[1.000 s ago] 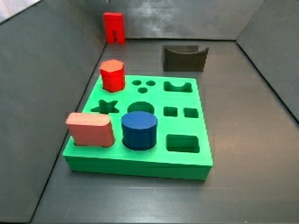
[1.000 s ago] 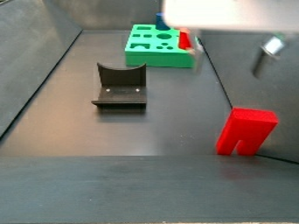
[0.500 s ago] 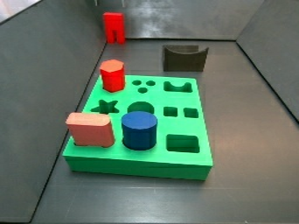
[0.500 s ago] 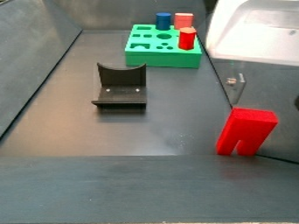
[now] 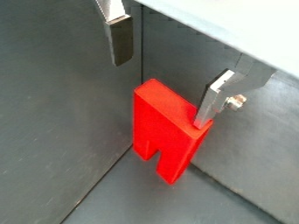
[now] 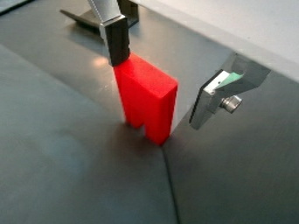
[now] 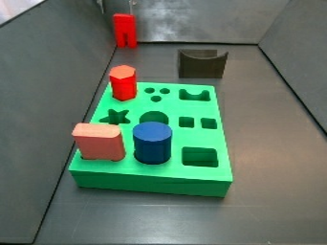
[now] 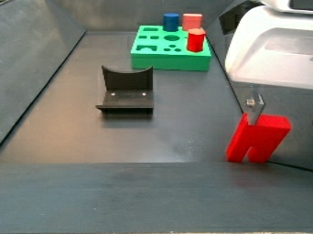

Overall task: Pick up the double-square object. Move up. Move to above the board. Insert the double-square object.
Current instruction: Pick up the double-square object.

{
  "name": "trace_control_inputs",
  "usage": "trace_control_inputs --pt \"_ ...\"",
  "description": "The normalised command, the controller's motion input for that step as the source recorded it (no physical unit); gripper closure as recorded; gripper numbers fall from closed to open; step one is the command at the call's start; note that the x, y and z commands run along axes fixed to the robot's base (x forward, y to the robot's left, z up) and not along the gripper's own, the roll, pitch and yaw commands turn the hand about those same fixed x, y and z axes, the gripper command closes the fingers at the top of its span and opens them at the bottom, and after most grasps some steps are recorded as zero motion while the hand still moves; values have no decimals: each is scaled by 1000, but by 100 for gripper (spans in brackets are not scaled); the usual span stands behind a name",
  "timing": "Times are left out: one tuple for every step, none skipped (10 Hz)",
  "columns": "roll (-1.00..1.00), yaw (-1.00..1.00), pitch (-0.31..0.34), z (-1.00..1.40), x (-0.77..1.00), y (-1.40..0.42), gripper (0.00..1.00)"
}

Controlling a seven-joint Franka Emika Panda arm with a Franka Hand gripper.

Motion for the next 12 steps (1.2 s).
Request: trace_control_inputs --pt "0 57 -259 -729 -131 246 0" --pt "-10 0 -197 -497 0 46 0" --pt "-71 0 -47 0 83 0 0" --pt "-61 40 0 411 89 94 0" --pt "-56 203 0 203 286 0 0" --pt "-77 229 -61 0 366 -60 0" --pt "-74 211 -123 -357 240 0 0" --pt "-49 243 -186 -603 94 0 0" --pt "-4 231 -196 -731 0 0 0" --pt "0 194 -190 -780 0 0 0" --pt "6 117 -187 -820 -3 -51 0" --pt "47 83 -179 -863 0 -157 0"
